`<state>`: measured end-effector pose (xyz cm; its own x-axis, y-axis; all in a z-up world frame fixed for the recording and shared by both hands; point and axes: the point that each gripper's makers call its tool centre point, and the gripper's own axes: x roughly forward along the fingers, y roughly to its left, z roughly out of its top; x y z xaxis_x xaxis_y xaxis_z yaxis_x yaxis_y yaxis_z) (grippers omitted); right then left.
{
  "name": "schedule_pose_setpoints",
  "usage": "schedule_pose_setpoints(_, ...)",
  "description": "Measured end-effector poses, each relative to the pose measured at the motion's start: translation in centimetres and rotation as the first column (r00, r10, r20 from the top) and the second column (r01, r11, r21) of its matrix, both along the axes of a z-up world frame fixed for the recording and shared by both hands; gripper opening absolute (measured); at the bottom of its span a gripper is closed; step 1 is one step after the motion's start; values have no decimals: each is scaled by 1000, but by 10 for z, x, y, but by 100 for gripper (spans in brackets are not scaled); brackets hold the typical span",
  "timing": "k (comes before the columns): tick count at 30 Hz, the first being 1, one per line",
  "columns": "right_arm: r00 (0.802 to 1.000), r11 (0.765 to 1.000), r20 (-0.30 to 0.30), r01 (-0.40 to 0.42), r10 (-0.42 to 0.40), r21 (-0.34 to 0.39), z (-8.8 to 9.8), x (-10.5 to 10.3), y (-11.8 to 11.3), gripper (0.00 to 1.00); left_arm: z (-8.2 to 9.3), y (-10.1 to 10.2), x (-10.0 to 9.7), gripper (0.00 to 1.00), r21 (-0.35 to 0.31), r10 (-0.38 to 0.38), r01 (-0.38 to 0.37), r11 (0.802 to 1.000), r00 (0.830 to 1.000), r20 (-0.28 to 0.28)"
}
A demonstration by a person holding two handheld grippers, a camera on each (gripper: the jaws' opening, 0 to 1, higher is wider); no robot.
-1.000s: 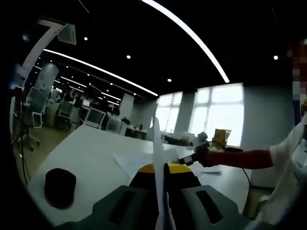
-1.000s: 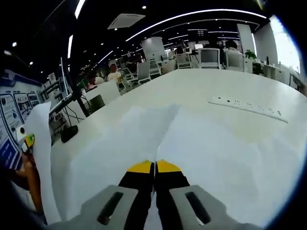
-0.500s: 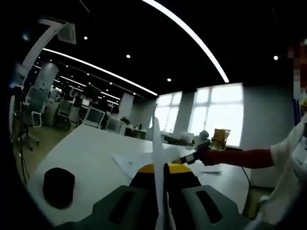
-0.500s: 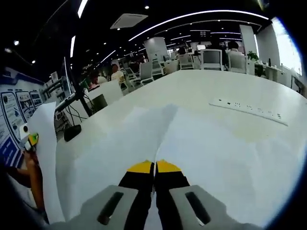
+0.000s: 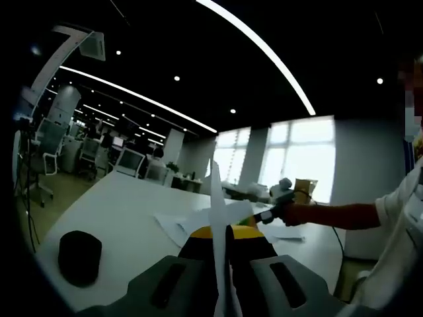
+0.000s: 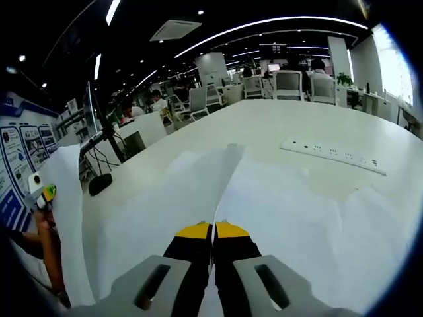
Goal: Organize the stack of printing papers by aligning and flattening the scattered papers on the table
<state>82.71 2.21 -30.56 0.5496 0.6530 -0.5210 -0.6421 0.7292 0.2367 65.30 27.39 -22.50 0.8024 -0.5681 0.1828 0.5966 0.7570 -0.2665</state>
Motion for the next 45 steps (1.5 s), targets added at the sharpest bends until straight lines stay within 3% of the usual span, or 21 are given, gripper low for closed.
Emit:
schedule_pose_setpoints(22,996,997,54,69,-68,-18,29,-15,-37,0,3,-5,0,6,-19,-22,22,1000,1000,10)
schedule_pose_setpoints(30,993,996,79,91,-91,9,35,-11,-44,0,1,-14,-1,6,7,-38,38,999,999,9)
schedule_pose_setpoints(32,989,995,112,94,-96,25,38,-6,-44,0,1,-15,0,6,6,-43,43,999,999,10)
schedule_pose_setpoints(34,976,992,186,100,-113,78,46,1,-42,0,0,-16,1,6,7,-49,49,999,999,6)
schedule_pose_setpoints(36,983,990,138,106,-118,92,40,0,-42,0,-1,-17,1,6,2,-50,50,999,999,4)
schedule_pose_setpoints(42,986,992,127,103,-112,74,33,8,-38,0,-3,-11,5,6,-6,-40,40,999,999,-2)
schedule_pose_setpoints(45,984,991,137,97,-109,88,46,14,-42,0,-3,-11,6,6,-17,-37,37,999,999,-5)
